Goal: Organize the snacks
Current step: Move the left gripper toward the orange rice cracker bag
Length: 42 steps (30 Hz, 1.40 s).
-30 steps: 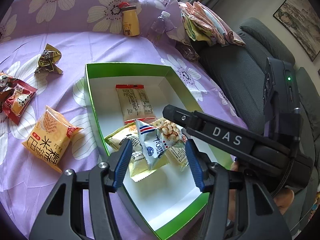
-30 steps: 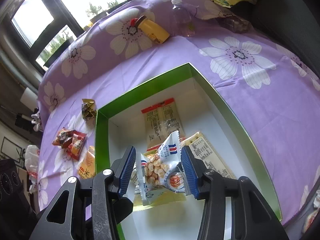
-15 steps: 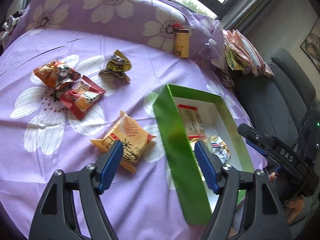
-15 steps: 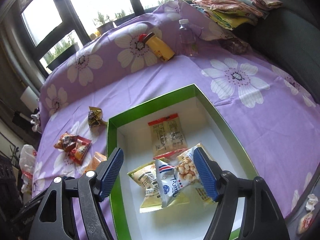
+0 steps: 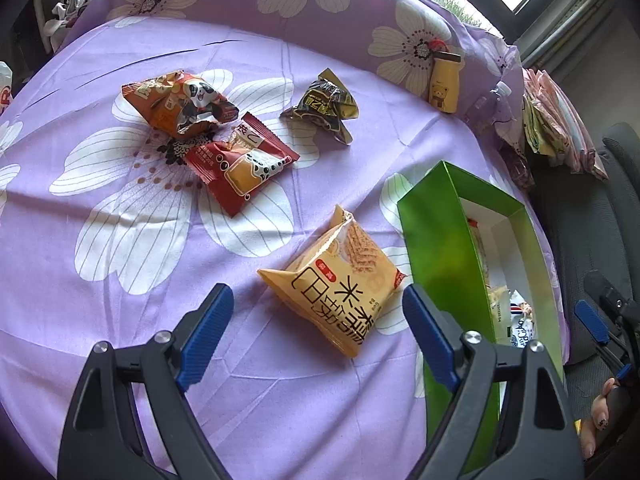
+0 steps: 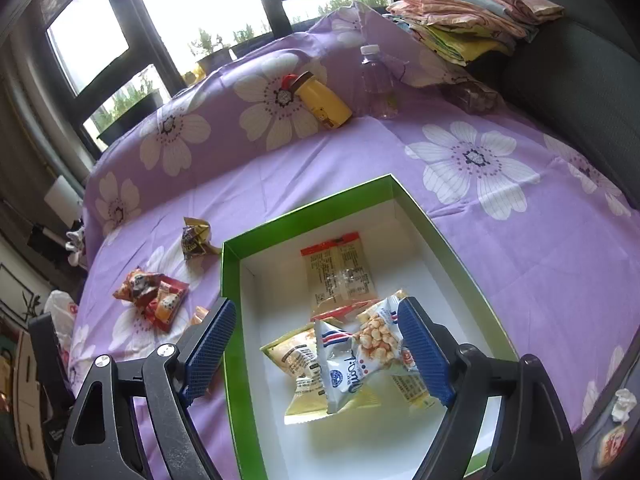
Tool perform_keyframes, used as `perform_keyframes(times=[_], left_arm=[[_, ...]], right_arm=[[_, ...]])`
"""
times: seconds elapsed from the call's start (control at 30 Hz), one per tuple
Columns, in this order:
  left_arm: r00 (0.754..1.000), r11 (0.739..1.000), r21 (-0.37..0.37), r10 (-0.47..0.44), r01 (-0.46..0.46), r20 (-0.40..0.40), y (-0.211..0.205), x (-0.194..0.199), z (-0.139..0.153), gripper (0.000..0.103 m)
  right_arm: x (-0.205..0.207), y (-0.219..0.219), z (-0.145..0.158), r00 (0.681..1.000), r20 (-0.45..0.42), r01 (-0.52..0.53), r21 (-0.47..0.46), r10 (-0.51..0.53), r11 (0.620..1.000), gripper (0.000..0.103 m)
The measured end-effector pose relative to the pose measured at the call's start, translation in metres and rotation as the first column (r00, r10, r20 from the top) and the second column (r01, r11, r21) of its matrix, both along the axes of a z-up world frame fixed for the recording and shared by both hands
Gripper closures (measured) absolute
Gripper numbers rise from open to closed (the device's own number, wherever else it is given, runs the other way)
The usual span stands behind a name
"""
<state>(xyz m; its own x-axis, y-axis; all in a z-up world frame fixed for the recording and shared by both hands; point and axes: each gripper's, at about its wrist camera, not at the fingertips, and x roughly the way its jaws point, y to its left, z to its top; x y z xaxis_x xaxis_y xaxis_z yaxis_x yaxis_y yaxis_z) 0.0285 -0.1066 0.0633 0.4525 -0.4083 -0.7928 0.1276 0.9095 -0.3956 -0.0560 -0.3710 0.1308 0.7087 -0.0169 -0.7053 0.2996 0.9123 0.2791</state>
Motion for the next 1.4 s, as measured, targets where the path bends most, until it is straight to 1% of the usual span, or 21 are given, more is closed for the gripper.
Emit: perform_keyframes(times=[0.27, 0.4, 0.57, 0.77, 0.87, 1.0, 1.07, 1.13, 1.23, 1.3, 1.4], left_arm=[[0.999, 0.999, -0.043, -0.035, 0.034, -0.024, -0.010, 0.005, -0.006, 0.016], [0.998, 0.998, -0.038, -0.047, 0.046, -0.033, -0.017, 0.005, -0.009, 0.016], [0.999, 0.999, -0.002, -0.050, 0.050, -0.019, -0.022, 0.005, -0.009, 0.016], [0.998, 0.998, -0.005, -0.059, 0.059, -0.030, -0.025, 0.008, -0.014, 0.016], [0.998, 0.997, 0.040, -0.059, 0.061, -0.038, -0.030, 0.012, -0.020, 0.017], [0.997, 0.991, 0.110, -0.074, 0.076, -0.023, -0.035, 0.015, -0.027, 0.016], [0.996, 0.987, 0.131, -0.089, 0.091, -0.021, -0.038, 0.017, -0.032, 0.016], [0.995, 0.982, 0.162, -0.101, 0.099, 0.005, -0.041, 0.015, -0.030, 0.016], [0.992, 0.976, 0.186, -0.122, 0.113, 0.038, -0.046, 0.014, -0.025, 0.016], [0.985, 0.962, 0.235, -0.159, 0.140, 0.064, -0.052, 0.015, -0.022, 0.016], [0.967, 0.922, 0.338, -0.236, 0.190, 0.100, -0.057, 0.015, -0.019, 0.016]], right_arm=[[0.000, -0.003, 0.000, 1.000, -0.005, 0.006, 0.004, -0.006, 1.000, 0.020], [-0.001, -0.003, 0.000, 1.000, -0.001, 0.004, 0.005, -0.004, 1.000, 0.020], [-0.001, -0.004, 0.000, 1.000, -0.003, 0.007, 0.008, -0.007, 1.000, 0.020], [-0.001, -0.004, 0.000, 1.000, -0.001, 0.006, 0.007, -0.006, 1.000, 0.020], [0.000, -0.004, 0.000, 1.000, -0.003, 0.009, 0.008, -0.009, 1.000, 0.020], [0.000, -0.004, 0.000, 1.000, -0.002, 0.010, 0.008, -0.010, 1.000, 0.020], [0.000, -0.004, -0.001, 1.000, -0.005, 0.012, 0.008, -0.012, 1.000, 0.020], [0.000, -0.005, -0.002, 1.000, -0.009, 0.012, 0.006, -0.012, 1.000, 0.020], [0.000, -0.005, -0.002, 1.000, -0.008, 0.013, 0.003, -0.013, 1.000, 0.020], [0.000, -0.006, -0.002, 1.000, -0.008, 0.016, 0.005, -0.016, 1.000, 0.020], [-0.001, -0.009, -0.002, 1.000, -0.009, 0.019, 0.010, -0.019, 1.000, 0.020]])
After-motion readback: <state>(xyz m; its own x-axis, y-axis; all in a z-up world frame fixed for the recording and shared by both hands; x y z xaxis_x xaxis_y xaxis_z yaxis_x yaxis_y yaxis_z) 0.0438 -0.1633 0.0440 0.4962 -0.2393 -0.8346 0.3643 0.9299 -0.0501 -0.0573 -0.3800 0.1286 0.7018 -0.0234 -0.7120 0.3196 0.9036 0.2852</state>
